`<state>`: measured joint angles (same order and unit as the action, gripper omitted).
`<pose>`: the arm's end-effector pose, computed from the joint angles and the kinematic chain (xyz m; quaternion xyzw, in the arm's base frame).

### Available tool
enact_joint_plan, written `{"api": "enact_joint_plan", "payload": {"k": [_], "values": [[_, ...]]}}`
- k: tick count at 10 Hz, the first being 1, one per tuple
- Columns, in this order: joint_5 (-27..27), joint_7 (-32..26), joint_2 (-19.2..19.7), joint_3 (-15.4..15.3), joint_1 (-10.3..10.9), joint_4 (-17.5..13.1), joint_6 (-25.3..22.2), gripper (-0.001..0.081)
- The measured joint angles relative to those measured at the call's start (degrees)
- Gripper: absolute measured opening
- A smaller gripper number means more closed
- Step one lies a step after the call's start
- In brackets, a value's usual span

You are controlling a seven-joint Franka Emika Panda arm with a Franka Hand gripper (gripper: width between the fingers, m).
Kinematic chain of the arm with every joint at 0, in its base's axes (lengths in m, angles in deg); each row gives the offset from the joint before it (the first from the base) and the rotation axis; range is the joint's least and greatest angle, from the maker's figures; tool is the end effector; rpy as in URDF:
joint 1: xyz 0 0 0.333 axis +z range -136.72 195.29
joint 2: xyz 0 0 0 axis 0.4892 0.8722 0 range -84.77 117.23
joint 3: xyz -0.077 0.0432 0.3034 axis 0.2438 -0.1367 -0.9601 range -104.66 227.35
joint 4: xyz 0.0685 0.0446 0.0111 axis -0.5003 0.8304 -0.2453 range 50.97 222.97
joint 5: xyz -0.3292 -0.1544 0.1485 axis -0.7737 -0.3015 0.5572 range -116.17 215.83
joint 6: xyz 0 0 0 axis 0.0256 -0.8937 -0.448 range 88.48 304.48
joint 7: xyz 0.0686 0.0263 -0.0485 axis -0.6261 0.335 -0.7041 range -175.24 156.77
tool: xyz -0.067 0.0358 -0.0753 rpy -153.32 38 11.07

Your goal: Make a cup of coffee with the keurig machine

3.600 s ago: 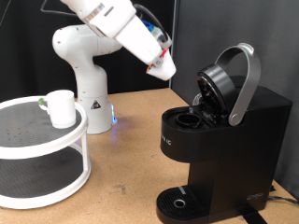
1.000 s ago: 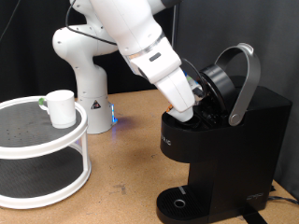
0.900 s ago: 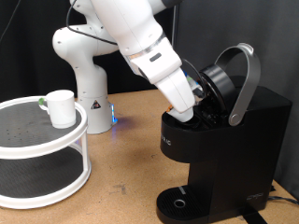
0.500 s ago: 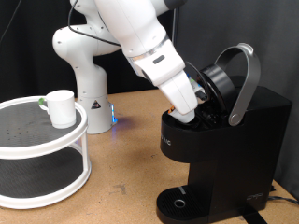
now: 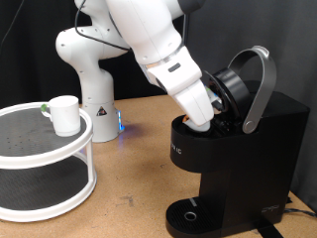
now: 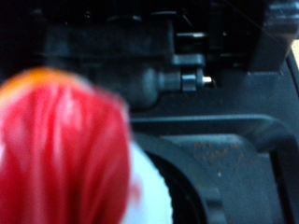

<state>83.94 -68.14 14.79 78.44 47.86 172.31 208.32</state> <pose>0.5216 0.0419 0.3979 -0.9014 -0.3480 -0.0839 0.2435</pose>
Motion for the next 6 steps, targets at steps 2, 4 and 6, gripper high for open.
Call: {"api": "enact_joint_plan", "payload": {"k": [2,4,6], "values": [[0.0,0.0,1.3,0.1,-0.1,0.0,0.4,0.0319],[0.0,0.0,2.5,0.2,-0.1,-0.1,0.9,0.0499],[0.6,-0.1,2.4,0.0,0.0,-0.2,0.5,0.0635]]}}
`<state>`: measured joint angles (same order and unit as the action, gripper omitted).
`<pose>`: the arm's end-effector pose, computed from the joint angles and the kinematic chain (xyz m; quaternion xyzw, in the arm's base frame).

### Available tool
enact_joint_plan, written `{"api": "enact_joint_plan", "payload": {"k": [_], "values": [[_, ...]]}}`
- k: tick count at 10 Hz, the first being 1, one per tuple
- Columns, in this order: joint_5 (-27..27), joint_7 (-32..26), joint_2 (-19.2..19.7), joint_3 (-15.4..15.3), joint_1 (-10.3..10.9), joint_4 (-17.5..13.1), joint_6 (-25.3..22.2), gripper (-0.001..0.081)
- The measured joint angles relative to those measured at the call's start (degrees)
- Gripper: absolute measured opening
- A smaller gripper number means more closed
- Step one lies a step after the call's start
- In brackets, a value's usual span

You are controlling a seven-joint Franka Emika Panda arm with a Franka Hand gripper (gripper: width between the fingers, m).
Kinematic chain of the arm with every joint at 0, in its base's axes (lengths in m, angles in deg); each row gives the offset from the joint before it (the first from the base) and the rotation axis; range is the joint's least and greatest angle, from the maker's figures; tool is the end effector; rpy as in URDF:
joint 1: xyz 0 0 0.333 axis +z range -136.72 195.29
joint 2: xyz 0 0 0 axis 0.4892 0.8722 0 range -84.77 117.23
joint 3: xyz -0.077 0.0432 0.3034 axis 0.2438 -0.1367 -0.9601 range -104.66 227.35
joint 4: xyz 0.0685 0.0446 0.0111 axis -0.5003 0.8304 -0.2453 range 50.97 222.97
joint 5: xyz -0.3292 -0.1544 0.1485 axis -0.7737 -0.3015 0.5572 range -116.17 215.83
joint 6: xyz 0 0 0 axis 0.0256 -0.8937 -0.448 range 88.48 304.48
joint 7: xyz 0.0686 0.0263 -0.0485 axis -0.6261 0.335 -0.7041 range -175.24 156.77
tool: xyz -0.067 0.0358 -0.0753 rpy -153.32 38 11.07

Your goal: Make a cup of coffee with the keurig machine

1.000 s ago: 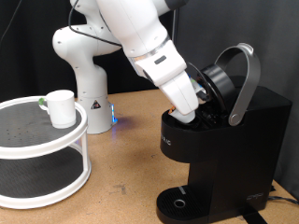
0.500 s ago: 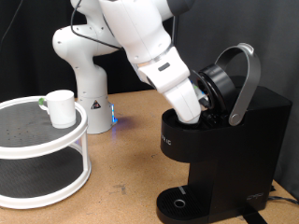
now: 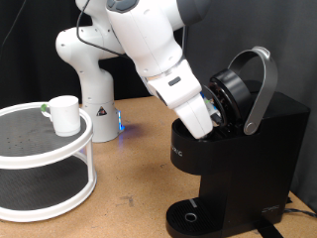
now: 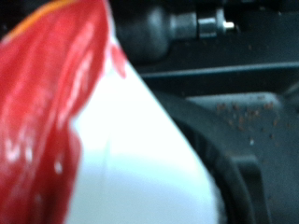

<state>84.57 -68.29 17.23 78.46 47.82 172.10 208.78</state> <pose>0.5258 0.0420 0.3786 -0.9049 -0.3408 -0.0707 0.2451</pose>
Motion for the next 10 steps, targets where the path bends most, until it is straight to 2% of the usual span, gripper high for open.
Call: {"api": "enact_joint_plan", "payload": {"k": [1,2,4,8,10], "values": [[1.3,-0.7,-0.1,0.0,0.0,0.0,0.1,0.0769],[3.1,-2.1,-0.1,0.1,-0.1,-0.2,0.3,0.0796],[5.6,-4.6,-0.5,0.5,-0.3,-0.8,-1.0,0.0805],[5.3,-5.5,-2.3,1.6,-1.6,-3.4,-11.8,0.0805],[4.4,-5.5,-3.7,1.9,-1.9,-3.7,-14.9,0.0805]]}}
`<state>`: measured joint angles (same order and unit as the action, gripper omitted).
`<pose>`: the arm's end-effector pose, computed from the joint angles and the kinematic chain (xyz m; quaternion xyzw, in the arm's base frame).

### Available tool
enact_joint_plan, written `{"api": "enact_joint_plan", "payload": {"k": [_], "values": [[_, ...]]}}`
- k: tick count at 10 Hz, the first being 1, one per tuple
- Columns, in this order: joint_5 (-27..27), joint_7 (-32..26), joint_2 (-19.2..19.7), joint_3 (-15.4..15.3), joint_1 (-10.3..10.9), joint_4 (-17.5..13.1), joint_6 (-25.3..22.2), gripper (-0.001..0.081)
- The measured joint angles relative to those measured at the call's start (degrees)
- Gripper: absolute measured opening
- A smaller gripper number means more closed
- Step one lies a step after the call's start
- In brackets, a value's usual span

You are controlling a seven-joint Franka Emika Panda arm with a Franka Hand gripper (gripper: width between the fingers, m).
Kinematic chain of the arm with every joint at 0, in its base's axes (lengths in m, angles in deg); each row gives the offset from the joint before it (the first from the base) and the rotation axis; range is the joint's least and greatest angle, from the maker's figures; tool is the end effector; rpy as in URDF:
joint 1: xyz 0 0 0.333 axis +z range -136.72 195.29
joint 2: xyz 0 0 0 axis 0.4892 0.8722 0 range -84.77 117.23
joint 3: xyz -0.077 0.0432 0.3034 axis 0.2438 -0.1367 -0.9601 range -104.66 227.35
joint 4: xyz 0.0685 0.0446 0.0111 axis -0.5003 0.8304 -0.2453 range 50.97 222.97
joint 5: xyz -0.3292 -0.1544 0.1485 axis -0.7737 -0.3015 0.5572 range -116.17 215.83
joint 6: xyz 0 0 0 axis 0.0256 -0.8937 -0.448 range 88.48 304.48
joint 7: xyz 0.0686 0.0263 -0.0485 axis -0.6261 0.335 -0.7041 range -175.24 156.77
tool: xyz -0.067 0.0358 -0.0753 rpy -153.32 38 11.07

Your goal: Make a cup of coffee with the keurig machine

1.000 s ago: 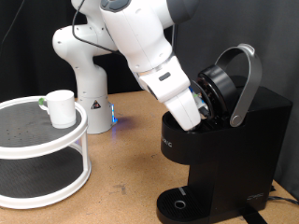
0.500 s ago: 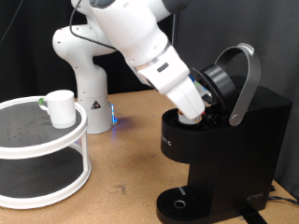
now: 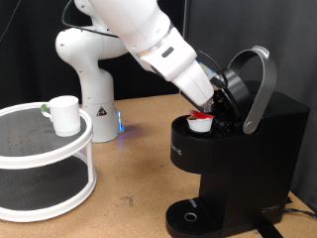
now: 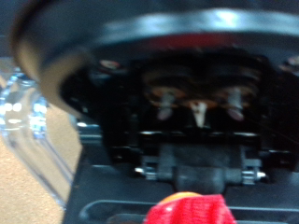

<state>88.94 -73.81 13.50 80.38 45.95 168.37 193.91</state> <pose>0.5135 0.0291 0.4309 -0.8615 -0.3771 -0.0763 0.3313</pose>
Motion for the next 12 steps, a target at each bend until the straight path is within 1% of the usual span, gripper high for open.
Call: {"api": "enact_joint_plan", "payload": {"k": [3,6,9,12], "values": [[-2.2,1.5,-0.8,-0.2,-0.1,0.1,-1.0,0.0805],[-4.6,4.3,0.1,-0.6,0.0,1.0,0.1,0.0805],[-5.1,5.1,2.0,-1.0,0.1,2.2,3.3,0.0805],[-5.1,5.1,2.8,-1.0,0.1,2.2,4.6,0.0805]]}}
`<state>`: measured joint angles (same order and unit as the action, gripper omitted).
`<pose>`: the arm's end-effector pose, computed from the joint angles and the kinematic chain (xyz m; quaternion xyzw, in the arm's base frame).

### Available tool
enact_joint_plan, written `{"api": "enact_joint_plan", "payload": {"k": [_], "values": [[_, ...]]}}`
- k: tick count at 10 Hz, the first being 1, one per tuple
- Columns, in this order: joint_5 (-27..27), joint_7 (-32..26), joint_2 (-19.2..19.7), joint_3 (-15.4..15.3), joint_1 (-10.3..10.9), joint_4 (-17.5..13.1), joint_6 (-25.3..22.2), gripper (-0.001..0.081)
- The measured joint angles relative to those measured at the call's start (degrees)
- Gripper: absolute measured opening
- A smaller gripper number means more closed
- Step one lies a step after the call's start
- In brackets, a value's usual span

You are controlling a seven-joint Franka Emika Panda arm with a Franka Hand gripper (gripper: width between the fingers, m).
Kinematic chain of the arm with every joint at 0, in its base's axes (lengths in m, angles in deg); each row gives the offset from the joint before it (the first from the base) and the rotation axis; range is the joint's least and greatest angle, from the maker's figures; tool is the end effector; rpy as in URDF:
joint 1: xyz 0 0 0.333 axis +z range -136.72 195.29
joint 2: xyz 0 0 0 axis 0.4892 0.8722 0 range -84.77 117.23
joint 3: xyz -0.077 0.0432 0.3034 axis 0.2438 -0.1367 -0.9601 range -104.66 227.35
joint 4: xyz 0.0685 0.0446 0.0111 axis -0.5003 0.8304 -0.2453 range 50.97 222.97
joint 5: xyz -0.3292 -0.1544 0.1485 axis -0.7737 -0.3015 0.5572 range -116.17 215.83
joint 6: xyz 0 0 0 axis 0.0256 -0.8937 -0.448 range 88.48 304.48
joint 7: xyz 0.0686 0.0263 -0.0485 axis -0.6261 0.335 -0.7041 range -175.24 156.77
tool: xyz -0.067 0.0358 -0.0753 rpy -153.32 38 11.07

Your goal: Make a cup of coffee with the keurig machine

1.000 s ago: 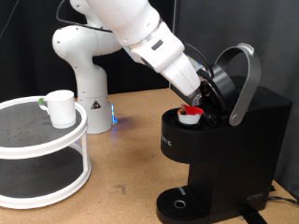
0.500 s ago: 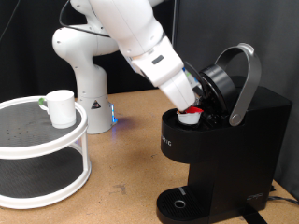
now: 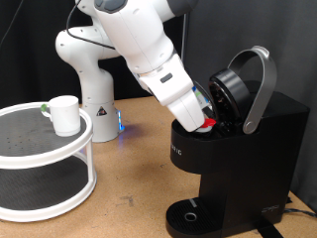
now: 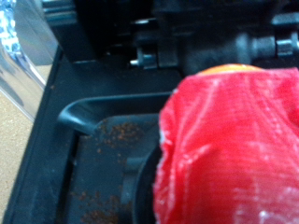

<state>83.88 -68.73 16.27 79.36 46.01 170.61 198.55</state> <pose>0.5139 0.0291 0.3893 -0.8919 -0.3477 -0.0277 0.2877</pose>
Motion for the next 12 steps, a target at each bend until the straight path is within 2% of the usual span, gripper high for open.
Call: {"api": "enact_joint_plan", "payload": {"k": [7,12], "values": [[0.9,-1.2,0.2,-0.1,0.0,0.0,0.3,0.0805],[6.0,-6.3,-1.2,0.2,-0.3,0.1,0.2,0.0805]]}}
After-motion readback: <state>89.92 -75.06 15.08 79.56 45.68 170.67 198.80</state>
